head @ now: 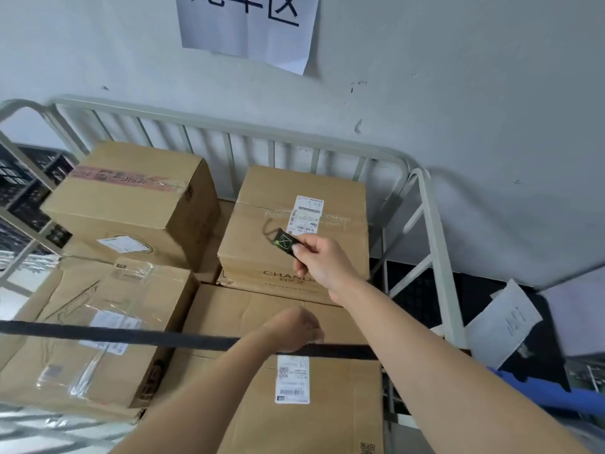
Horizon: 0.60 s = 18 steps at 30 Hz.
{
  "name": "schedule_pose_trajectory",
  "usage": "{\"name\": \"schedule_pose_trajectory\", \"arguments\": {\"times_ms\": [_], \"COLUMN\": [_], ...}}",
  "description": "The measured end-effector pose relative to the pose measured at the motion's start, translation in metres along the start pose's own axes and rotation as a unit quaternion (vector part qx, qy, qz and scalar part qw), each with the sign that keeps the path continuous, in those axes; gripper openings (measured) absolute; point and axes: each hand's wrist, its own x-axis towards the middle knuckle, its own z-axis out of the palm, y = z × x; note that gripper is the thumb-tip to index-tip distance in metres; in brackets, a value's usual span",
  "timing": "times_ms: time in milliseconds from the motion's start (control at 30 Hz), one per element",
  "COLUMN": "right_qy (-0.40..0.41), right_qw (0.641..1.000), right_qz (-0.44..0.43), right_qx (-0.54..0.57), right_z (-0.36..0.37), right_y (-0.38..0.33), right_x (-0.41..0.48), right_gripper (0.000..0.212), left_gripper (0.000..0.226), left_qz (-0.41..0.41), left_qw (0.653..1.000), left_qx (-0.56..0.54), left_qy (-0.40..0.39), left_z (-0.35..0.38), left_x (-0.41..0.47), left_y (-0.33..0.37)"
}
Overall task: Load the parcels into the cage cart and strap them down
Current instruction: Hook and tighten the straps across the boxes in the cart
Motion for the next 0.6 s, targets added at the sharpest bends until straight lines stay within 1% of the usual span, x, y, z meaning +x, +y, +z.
{"name": "schedule_pose_trajectory", "arguments": {"times_ms": [67,100,133,167,200,233,300,333,367,400,433,500,533,600], "right_qy": [0.022,0.028,0.033,0.039,0.045,0.052,0.063,0.065,0.065,0.064,0.065,0.072,0.074,0.078], "right_qw": [0.999,0.999,0.999,0.998,0.998,0.997,0.997,0.996,0.996,0.996,0.996,0.995,0.994,0.993], "right_qz": [0.025,0.035,0.04,0.042,0.044,0.045,0.046,0.046,0.047,0.05,0.054,0.063,0.066,0.068], "right_qx": [-0.001,-0.002,-0.003,-0.007,-0.015,-0.023,-0.03,-0.032,-0.035,-0.038,-0.038,-0.037,-0.04,-0.048], "right_z": [0.005,0.009,0.013,0.017,0.021,0.024,0.031,0.034,0.036,0.037,0.037,0.036,0.035,0.033], "right_y": [0.001,0.0,-0.001,-0.003,-0.006,-0.009,-0.015,-0.019,-0.021,-0.023,-0.024,-0.024,-0.024,-0.026], "right_x": [0.01,0.014,0.017,0.021,0.025,0.029,0.038,0.043,0.047,0.051,0.054,0.061,0.064,0.073], "right_gripper": [0.018,0.018,0.017,0.016,0.016,0.016,0.016,0.017,0.017,0.018,0.019,0.018,0.017,0.017], "left_gripper": [0.021,0.023,0.025,0.028,0.03,0.032,0.027,0.023,0.019,0.017,0.015,0.015,0.017,0.021], "left_qz": [0.003,0.005,0.01,0.017,0.032,0.049,0.067,0.06,0.045,0.025,0.006,-0.02,-0.025,-0.035], "left_qw": [0.999,0.995,0.983,0.961,0.925,0.881,0.79,0.759,0.742,0.739,0.745,0.77,0.776,0.773], "left_qx": [-0.044,-0.099,-0.176,-0.272,-0.372,-0.467,-0.607,-0.644,-0.663,-0.664,-0.652,-0.612,-0.599,-0.589], "left_qy": [0.004,0.021,0.041,0.056,0.062,0.062,0.062,0.074,0.092,0.115,0.139,0.18,0.198,0.233], "left_z": [-0.025,-0.04,-0.056,-0.073,-0.088,-0.102,-0.124,-0.131,-0.137,-0.142,-0.146,-0.153,-0.157,-0.167], "left_x": [-0.002,-0.003,-0.003,-0.003,-0.002,-0.002,-0.001,0.0,0.002,0.006,0.01,0.018,0.022,0.03], "left_y": [-0.019,-0.028,-0.036,-0.041,-0.044,-0.043,-0.037,-0.034,-0.031,-0.03,-0.029,-0.026,-0.023,-0.016]}}
